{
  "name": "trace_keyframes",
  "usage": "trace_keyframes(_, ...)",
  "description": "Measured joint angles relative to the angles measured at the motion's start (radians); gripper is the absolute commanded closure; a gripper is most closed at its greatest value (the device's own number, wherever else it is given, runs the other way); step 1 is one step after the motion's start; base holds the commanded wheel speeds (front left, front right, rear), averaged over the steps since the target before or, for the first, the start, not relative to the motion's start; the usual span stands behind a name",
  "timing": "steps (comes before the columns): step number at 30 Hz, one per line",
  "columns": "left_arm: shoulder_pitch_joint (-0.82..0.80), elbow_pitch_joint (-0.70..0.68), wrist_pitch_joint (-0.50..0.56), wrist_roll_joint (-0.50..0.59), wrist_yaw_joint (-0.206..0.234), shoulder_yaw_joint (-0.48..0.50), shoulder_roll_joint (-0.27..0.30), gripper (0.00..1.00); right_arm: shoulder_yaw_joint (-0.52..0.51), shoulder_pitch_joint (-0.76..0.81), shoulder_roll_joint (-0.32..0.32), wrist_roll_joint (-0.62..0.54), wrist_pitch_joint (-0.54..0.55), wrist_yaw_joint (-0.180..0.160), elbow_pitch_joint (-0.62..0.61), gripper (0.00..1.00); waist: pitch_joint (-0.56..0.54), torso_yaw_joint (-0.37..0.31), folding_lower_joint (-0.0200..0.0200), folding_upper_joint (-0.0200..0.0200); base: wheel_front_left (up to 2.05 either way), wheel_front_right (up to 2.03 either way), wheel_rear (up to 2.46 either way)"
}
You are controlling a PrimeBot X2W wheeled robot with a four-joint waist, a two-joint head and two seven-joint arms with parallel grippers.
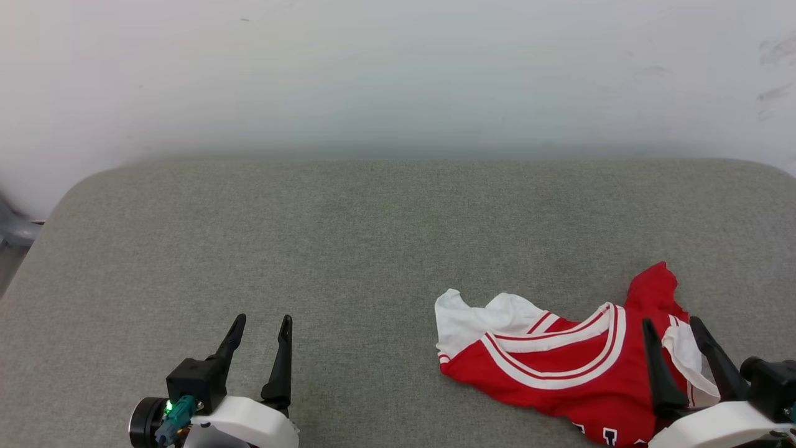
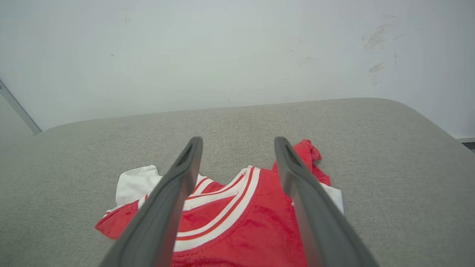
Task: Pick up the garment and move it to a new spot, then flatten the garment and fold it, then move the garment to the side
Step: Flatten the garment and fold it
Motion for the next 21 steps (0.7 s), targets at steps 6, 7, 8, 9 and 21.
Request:
trace_keyframes(6,0.007,-0.005,0.007,-0.001,0.008,0.0,0.008,0.0,0.023,0.048,0.0,-0.011,0.028,0.0,-0.053,0.0,-0.014,-0.018,0.0,0.0,0.0,0.0,0.0)
trace_keyframes(7,0.007,-0.005,0.01,-0.002,0.008,0.0,0.01,0.0,0.026,0.057,0.0,-0.021,0.032,0.0,-0.063,0.0,-0.016,-0.02,0.0,0.0,0.0,0.0,0.0)
trace_keyframes(8,0.007,-0.005,0.011,-0.002,0.012,0.0,0.011,0.0,0.027,0.063,0.0,-0.029,0.041,0.0,-0.069,0.0,-0.017,-0.023,0.0,0.0,0.0,0.0,0.0)
trace_keyframes(9,0.007,-0.006,0.013,-0.002,0.013,0.0,0.014,0.0,0.031,0.069,0.0,-0.029,0.044,0.0,-0.077,0.0,-0.019,-0.026,0.0,0.0,0.0,0.0,0.0)
trace_keyframes(21,-0.101,0.025,0.184,-0.021,-0.016,-0.101,0.021,0.0,0.039,0.08,0.0,-0.055,0.088,0.0,-0.12,0.0,0.0,-0.052,0.0,0.0,0.0,0.0,0.0)
